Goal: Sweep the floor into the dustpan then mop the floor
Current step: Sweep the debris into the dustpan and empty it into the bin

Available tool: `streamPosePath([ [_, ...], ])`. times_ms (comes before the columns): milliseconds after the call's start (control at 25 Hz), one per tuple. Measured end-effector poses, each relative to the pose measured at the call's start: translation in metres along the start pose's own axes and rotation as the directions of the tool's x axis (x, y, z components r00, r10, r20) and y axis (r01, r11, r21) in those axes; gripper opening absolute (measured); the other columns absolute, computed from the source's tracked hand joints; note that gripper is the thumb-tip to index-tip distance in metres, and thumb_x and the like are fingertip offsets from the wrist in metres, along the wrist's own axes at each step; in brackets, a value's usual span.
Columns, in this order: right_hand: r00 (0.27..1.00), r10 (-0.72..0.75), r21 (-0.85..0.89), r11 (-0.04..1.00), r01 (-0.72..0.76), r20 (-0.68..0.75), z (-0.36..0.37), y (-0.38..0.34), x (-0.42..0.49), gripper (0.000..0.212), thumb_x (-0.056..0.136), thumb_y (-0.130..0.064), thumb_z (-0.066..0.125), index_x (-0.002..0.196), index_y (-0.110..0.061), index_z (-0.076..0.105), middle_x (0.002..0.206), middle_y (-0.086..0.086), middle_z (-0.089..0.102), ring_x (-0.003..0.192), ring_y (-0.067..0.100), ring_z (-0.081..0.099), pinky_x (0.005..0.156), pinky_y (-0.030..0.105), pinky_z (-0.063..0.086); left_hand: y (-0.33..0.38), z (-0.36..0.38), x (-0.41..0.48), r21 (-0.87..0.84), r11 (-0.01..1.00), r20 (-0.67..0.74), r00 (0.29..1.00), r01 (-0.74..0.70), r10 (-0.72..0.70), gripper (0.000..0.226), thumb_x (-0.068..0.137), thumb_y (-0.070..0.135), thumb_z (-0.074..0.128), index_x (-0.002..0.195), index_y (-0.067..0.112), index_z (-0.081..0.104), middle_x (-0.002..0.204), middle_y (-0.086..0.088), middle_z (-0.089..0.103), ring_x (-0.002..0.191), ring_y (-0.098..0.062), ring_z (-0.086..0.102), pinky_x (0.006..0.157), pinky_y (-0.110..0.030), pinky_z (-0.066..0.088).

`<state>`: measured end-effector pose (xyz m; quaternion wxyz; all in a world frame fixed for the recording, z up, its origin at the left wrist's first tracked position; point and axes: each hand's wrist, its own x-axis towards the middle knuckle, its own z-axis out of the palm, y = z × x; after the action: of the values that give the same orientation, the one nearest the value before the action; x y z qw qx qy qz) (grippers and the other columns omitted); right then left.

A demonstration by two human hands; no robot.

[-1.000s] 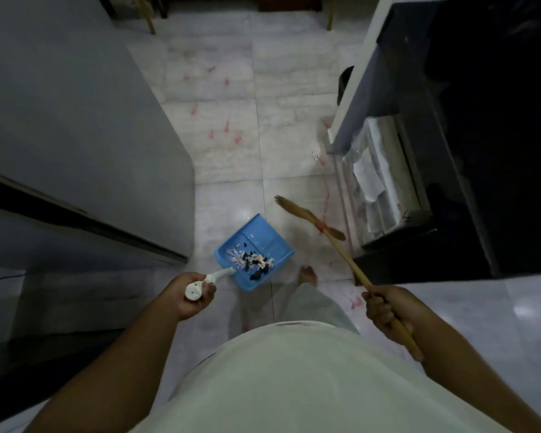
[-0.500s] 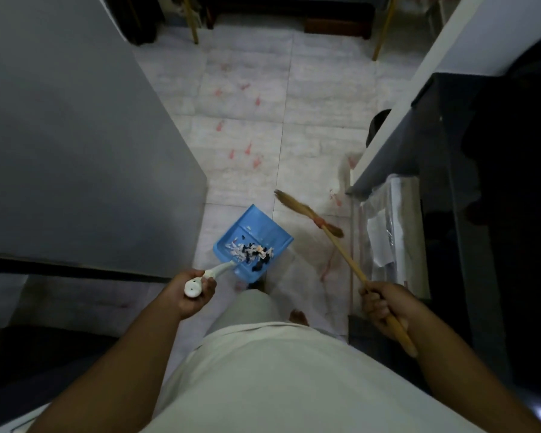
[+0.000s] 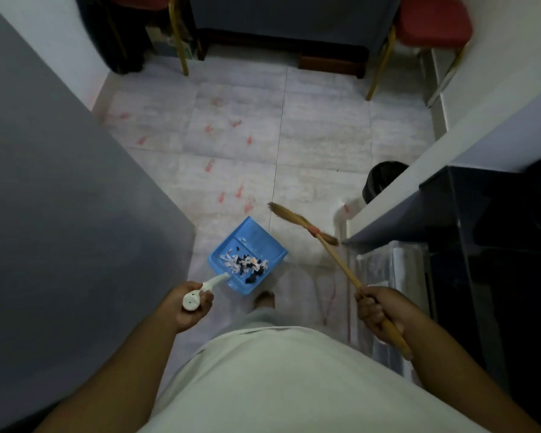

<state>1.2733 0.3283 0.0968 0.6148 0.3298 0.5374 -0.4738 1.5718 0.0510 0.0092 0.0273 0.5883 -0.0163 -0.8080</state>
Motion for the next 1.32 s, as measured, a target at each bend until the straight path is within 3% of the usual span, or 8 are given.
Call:
streamPosePath([
  [120, 1.000, -0.003, 0.030, 1.000, 0.003, -0.005, 0.026, -0.042, 0.003, 0.031, 0.100, -0.018, 0.037, 0.072, -0.010, 0.047, 0.046, -0.003, 0.037, 0.029, 0.007, 0.032, 0.027, 0.011, 0.025, 0.046, 0.046, 0.008, 0.069, 0.998, -0.052, 0.999, 0.006, -0.003, 0.033, 0.097, 0.012, 0.035, 0.125, -0.004, 0.036, 0.057, -0.014, 0.049, 0.038, -0.015, 0.051, 0.036, -0.019, 0.047],
  [320, 0.997, -0.015, 0.112, 0.994, 0.006, 0.073, 0.046, -0.119, 0.023, 0.035, 0.100, -0.021, 0.038, 0.069, -0.010, 0.047, 0.047, -0.003, 0.040, 0.031, 0.008, 0.035, 0.030, 0.013, 0.027, 0.109, 0.116, 0.035, 0.070, 0.997, -0.005, 1.000, 0.012, -0.012, 0.026, 0.097, 0.012, 0.035, 0.115, -0.005, 0.041, 0.057, -0.013, 0.048, 0.039, -0.013, 0.051, 0.037, -0.018, 0.047],
  [480, 0.996, -0.084, -0.011, 0.996, 0.085, 0.005, 0.062, -0.197, 0.058, 0.033, 0.098, -0.018, 0.042, 0.067, -0.010, 0.050, 0.043, -0.005, 0.040, 0.029, 0.002, 0.032, 0.029, 0.012, 0.024, 0.150, 0.178, 0.063, 0.093, 0.996, 0.002, 1.000, 0.007, -0.008, 0.024, 0.094, 0.011, 0.035, 0.110, -0.005, 0.043, 0.056, -0.013, 0.047, 0.038, -0.014, 0.050, 0.036, -0.019, 0.046],
  [640, 0.996, 0.062, 0.148, 0.986, -0.071, 0.064, 0.076, -0.290, 0.074, 0.037, 0.100, -0.021, 0.036, 0.066, -0.009, 0.047, 0.045, -0.003, 0.036, 0.027, 0.007, 0.032, 0.023, 0.013, 0.025, 0.199, 0.250, 0.085, 0.110, 0.994, -0.046, 0.999, 0.011, -0.006, 0.028, 0.093, 0.009, 0.036, 0.117, -0.004, 0.041, 0.064, -0.013, 0.047, 0.040, -0.014, 0.050, 0.038, -0.019, 0.047],
  [920, 0.998, 0.042, 0.173, 0.984, -0.050, 0.046, 0.102, -0.413, 0.087, 0.032, 0.101, -0.019, 0.036, 0.070, -0.013, 0.043, 0.043, -0.005, 0.033, 0.027, 0.005, 0.029, 0.023, 0.012, 0.023, 0.282, 0.377, 0.127, 0.165, 0.986, -0.054, 0.999, 0.019, -0.010, 0.029, 0.093, 0.011, 0.039, 0.117, -0.006, 0.042, 0.064, -0.017, 0.049, 0.039, -0.014, 0.050, 0.038, -0.019, 0.048],
  [1080, 0.997, 0.038, 0.304, 0.951, -0.055, 0.063, 0.114, -0.450, 0.098, 0.032, 0.100, -0.021, 0.037, 0.069, -0.014, 0.043, 0.043, -0.005, 0.034, 0.028, 0.005, 0.030, 0.024, 0.011, 0.024, 0.337, 0.437, 0.153, 0.197, 0.980, -0.025, 0.999, 0.034, -0.030, 0.024, 0.094, 0.013, 0.039, 0.108, -0.006, 0.045, 0.062, -0.016, 0.049, 0.039, -0.013, 0.048, 0.038, -0.017, 0.045],
  [1320, 0.997, 0.038, 0.578, 0.813, -0.071, 0.070, 0.144, -0.488, 0.112, 0.029, 0.098, -0.021, 0.039, 0.070, -0.014, 0.044, 0.043, -0.005, 0.035, 0.027, 0.005, 0.032, 0.025, 0.010, 0.023, 0.428, 0.544, 0.208, 0.455, 0.874, -0.063, 0.985, 0.170, -0.159, 0.025, 0.094, 0.013, 0.035, 0.114, -0.001, 0.040, 0.064, -0.010, 0.045, 0.039, -0.011, 0.046, 0.038, -0.015, 0.043],
])
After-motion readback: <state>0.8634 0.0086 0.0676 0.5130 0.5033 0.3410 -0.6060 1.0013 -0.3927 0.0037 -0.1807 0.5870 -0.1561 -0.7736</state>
